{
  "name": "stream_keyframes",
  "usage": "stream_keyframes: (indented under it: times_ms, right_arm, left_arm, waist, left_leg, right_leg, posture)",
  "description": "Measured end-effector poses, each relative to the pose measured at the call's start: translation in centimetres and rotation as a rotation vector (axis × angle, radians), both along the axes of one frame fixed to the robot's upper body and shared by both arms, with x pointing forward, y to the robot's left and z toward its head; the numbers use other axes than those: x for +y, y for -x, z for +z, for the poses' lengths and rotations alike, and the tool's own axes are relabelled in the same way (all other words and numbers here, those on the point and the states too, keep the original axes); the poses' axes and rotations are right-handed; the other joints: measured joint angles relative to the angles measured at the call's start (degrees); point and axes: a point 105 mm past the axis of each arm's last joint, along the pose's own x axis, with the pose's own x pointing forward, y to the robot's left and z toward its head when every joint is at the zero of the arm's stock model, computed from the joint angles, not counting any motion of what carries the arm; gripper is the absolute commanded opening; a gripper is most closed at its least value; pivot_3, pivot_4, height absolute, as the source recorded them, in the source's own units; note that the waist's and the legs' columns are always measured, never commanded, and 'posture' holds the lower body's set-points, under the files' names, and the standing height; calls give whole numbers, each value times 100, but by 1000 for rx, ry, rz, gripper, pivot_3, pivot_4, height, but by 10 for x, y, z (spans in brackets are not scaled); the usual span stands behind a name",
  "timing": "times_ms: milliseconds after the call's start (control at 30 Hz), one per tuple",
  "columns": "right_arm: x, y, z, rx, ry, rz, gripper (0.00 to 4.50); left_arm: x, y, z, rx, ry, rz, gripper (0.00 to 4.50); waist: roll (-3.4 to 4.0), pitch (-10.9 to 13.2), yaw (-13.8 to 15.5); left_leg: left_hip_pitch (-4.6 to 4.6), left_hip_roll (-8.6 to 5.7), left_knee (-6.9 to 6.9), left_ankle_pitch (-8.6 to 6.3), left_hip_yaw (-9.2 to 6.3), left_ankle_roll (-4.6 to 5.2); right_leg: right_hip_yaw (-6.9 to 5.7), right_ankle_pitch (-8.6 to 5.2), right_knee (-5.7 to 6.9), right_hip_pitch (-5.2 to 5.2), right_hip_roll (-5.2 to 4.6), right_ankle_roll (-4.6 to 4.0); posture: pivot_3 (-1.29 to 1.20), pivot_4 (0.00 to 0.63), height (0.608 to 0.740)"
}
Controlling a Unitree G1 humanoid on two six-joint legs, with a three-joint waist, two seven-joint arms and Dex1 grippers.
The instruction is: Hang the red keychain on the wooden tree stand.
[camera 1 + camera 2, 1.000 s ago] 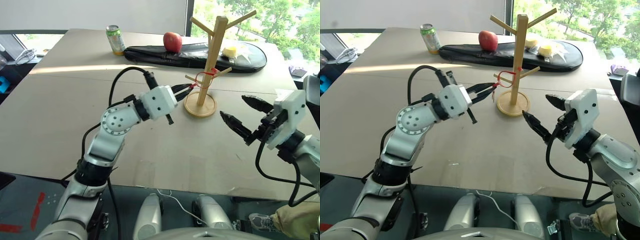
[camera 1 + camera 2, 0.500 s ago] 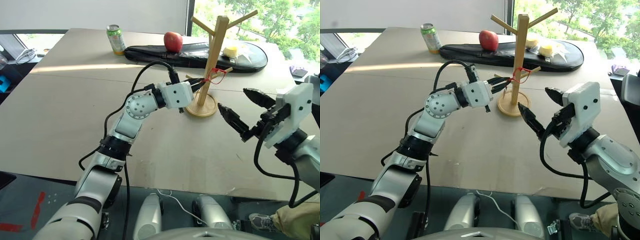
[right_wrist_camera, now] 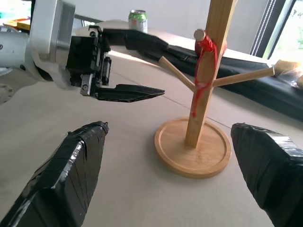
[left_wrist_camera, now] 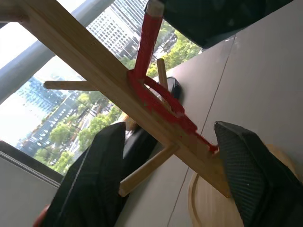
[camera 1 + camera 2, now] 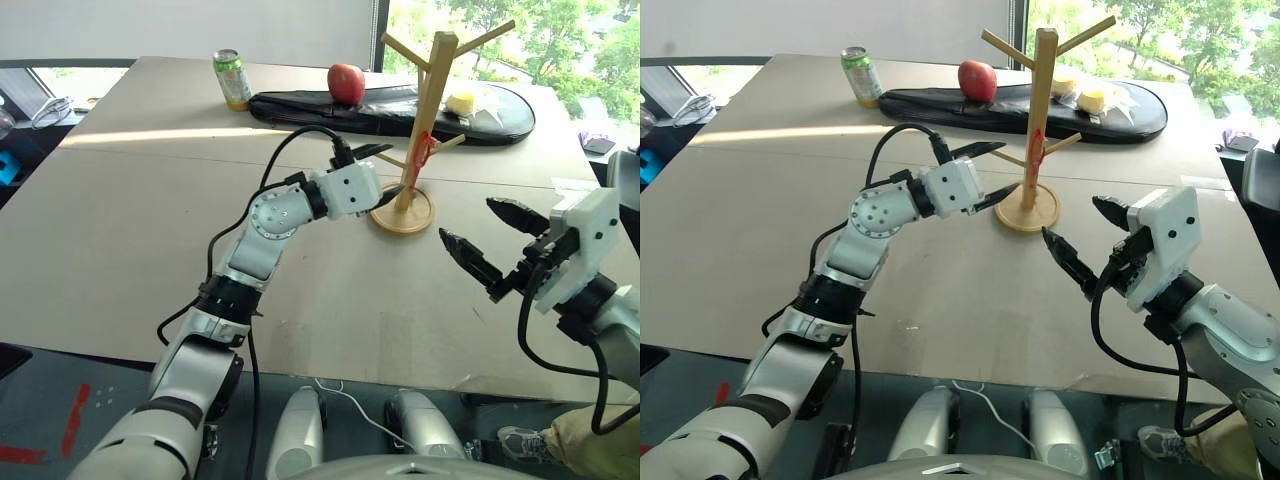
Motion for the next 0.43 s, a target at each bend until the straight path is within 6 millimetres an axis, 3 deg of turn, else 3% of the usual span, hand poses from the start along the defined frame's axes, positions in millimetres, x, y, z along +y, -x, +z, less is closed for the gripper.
stream_keyframes:
  times_ms: [167,200,233,333,433]
  right_arm:
    - [-16,-11,-8,49,69,27,4500]
    - [-21,-14,-10,64,89,37,4500]
    - [-26,-18,-10,84,120,59,4500]
    - [-42,-29,-7,116,155,75,4500]
    - [-47,-34,-2,125,160,108,4500]
  left_arm:
    - [41,1,-8,274,38,63,4470]
    - [55,1,-7,366,59,85,4470]
    - [81,2,-5,489,70,128,4470]
    - [137,12,13,663,125,221,4470]
    - [164,25,25,762,177,219,4470]
  waist:
    - [1,1,-16]
    - [1,2,-28]
    - [3,5,-70]
    - [6,7,-141]
    - [18,15,-107]
  left_leg:
    - [0,2,2,0,-1,0]
    - [0,4,3,0,-1,0]
    - [0,6,4,0,-1,0]
    - [5,11,1,0,-3,0]
    - [1,8,2,0,-4,0]
  right_leg:
    - [-2,0,2,0,1,0]
    - [-3,0,3,0,1,0]
    - [-4,-1,4,-1,3,0]
    - [-5,-2,4,-1,9,-1]
    - [-8,-2,2,-1,4,-1]
  posture:
    - [0,150,740]
    - [0,150,740]
    - [0,150,740]
    - [0,150,740]
    - [0,150,740]
